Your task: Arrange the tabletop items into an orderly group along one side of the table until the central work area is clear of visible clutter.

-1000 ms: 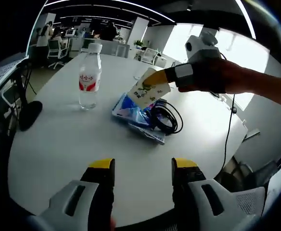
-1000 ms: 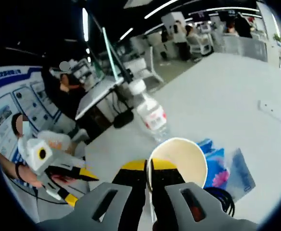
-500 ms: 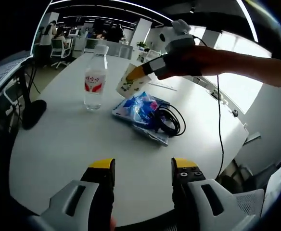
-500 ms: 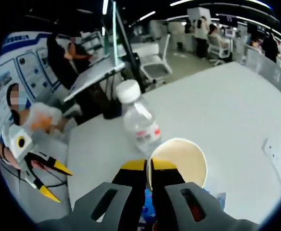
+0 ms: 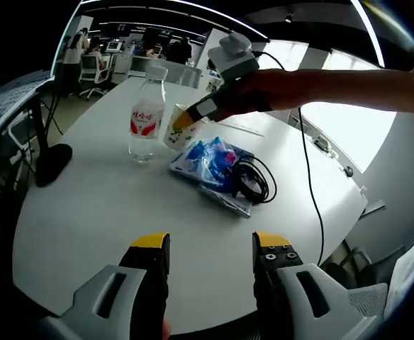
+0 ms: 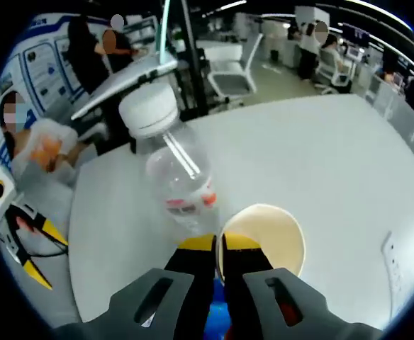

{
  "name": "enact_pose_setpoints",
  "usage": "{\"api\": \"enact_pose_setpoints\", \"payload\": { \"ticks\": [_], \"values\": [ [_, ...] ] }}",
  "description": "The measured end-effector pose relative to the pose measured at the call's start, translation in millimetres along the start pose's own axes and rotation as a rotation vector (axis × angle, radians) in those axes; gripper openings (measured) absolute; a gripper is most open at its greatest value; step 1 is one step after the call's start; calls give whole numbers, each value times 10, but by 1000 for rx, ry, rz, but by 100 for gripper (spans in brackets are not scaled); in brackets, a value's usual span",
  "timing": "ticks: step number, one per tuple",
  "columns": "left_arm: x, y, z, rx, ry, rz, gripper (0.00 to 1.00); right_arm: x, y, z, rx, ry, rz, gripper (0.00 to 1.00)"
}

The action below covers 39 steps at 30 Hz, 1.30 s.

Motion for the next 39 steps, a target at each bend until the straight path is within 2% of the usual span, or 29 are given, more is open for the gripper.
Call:
{"api": "enact_pose_setpoints", "payload": {
  "ticks": [6, 8, 13, 20, 24, 28, 30, 39],
  "values": [
    [1, 55, 33, 11, 0, 4, 46, 30, 4, -123, 7, 54, 106, 0],
    [-6, 71, 45, 13, 3, 3, 46, 47, 24, -156, 12, 54, 120, 1],
    [-21, 77, 64, 17, 5, 7, 46, 51, 42, -172, 12, 56, 122, 12],
    [-49, 50, 63, 13, 7, 15, 46, 2, 63, -41, -2, 32, 113, 18],
    [-46, 33, 56, 9, 6, 16, 46, 1, 51, 65, -4, -17, 83, 21],
    [-45, 12, 53, 6, 6, 13, 45, -13, 48, 169, -32, -29, 99, 18],
    [-41, 3, 50, 4, 9, 6, 45, -17, 60, 231, -31, -40, 93, 20],
    [53, -83, 4, -14, -4, -19, 46, -76, 149, 461, -49, -90, 80, 23]
  ]
}}
Point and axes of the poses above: the point that each gripper's makers call its tool centre point, and the gripper's own axes: z roughly backward along the fingers, y roughly to its left, x roughly out of its top, the point moved 8 cm from there along z, roughly backward along the fingers, and after that the axes turned 6 degrees about -y, right-handed, at the moved point
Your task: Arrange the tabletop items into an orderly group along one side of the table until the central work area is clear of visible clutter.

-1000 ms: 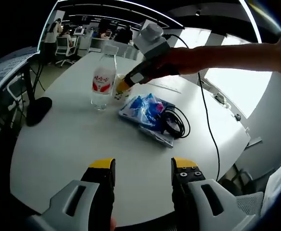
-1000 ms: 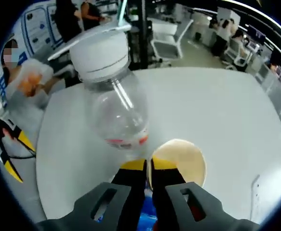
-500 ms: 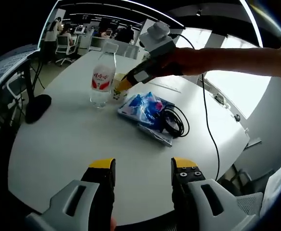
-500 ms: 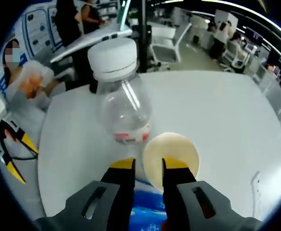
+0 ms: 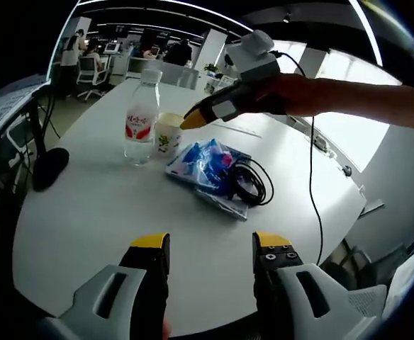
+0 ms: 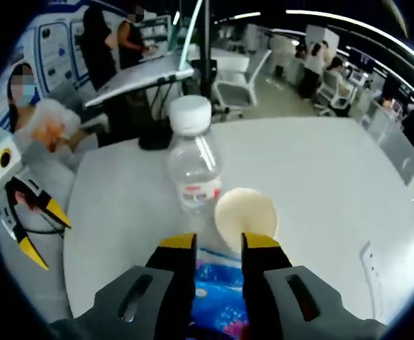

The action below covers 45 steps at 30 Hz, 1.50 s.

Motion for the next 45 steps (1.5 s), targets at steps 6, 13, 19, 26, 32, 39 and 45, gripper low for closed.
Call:
{"api": "enact_pose_setpoints", "payload": {
  "ticks": [6, 13, 19, 26, 32, 39, 45],
  "values": [
    [36, -23, 14, -1, -13, -4, 46, -89, 12, 171, -41, -47, -58, 21],
    [55, -40, 54, 1, -26, -9, 46, -388, -64, 513, -136, -97, -170, 21],
    [50, -69, 83, -1, -32, -9, 46, -782, -68, 765, -179, -65, -218, 22],
    [36, -118, 124, -8, -26, -19, 46, -1263, -11, 1044, -234, -54, -308, 22],
    [47, -123, 168, -8, -25, -29, 46, -1557, 53, 1206, -274, -65, -375, 22],
    [88, -121, 195, -8, -25, -38, 46, -1711, 155, 1359, -314, -91, -446, 21],
    [83, -170, 192, -14, -16, -50, 46, -1785, 191, 1428, -332, -119, -491, 21]
  ]
}}
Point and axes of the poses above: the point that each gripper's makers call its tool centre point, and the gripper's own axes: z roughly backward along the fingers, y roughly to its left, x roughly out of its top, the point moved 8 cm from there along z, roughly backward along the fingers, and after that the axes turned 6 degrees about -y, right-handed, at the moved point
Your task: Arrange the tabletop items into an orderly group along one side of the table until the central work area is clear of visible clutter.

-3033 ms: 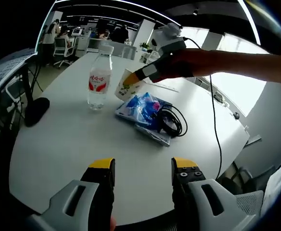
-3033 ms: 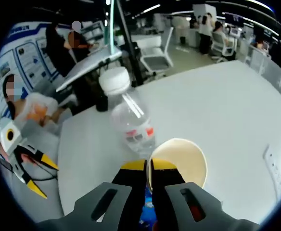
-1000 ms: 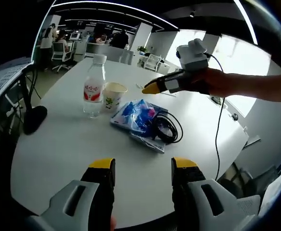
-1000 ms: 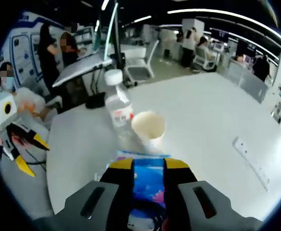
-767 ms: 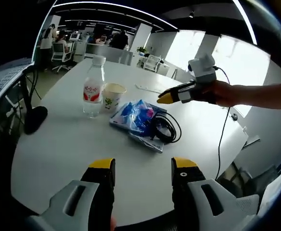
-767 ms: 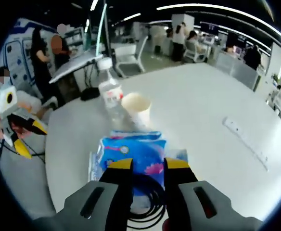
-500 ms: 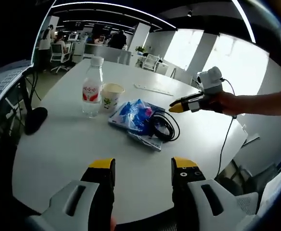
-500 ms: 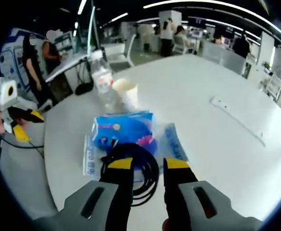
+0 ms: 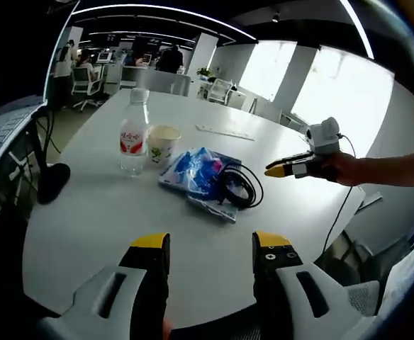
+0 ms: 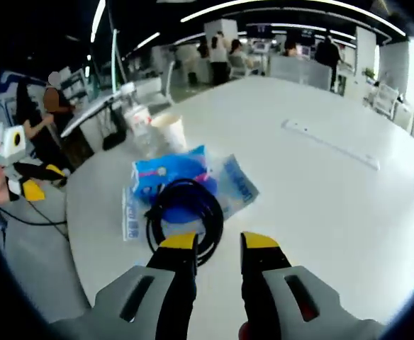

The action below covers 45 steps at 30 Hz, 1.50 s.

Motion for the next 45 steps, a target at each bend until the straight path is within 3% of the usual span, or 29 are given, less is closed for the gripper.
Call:
{"api": "enact_pose_setpoints", "payload": {
  "ticks": [11, 23, 32, 45],
  "values": [
    [-4, -43, -5, -2, 6, 1, 46, -139, 95, 75, -18, -40, -115, 22],
    [14, -73, -25, 3, 17, -30, 47, -316, 120, -79, -103, -132, -380, 25],
    [26, -105, -15, 3, 14, -40, 47, -360, 66, -211, -122, -136, -445, 27],
    [25, -91, 8, 12, 17, -36, 47, -392, 85, -399, -96, -100, -456, 24]
  ]
}}
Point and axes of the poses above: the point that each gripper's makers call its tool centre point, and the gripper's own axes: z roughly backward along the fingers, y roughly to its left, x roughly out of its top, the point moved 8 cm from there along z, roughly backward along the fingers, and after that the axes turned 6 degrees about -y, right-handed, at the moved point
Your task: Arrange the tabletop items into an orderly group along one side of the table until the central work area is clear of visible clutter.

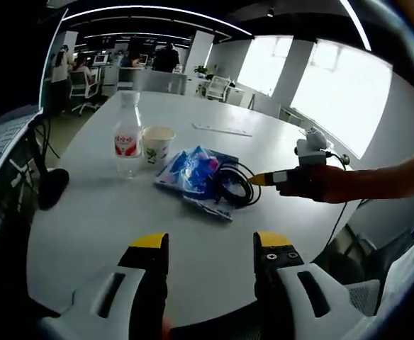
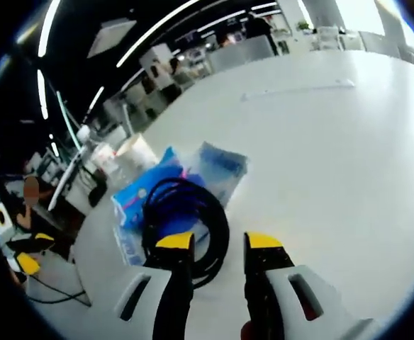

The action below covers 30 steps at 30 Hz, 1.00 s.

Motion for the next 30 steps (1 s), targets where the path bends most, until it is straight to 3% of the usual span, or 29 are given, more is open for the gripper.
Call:
{"api": "enact_pose_setpoints", "payload": {
  "ticks": [10, 17, 30],
  "values": [
    [-49, 22, 46, 12, 9, 10, 47, -26, 20, -89, 8, 21, 7, 19],
    [-63, 32, 58, 17, 12, 17, 47, -38, 13, -115, -8, 24, 21, 8],
    [-63, -2, 43, 5, 11, 19, 47, 73, 154, 65, 32, -50, 69, 1]
  ]
}}
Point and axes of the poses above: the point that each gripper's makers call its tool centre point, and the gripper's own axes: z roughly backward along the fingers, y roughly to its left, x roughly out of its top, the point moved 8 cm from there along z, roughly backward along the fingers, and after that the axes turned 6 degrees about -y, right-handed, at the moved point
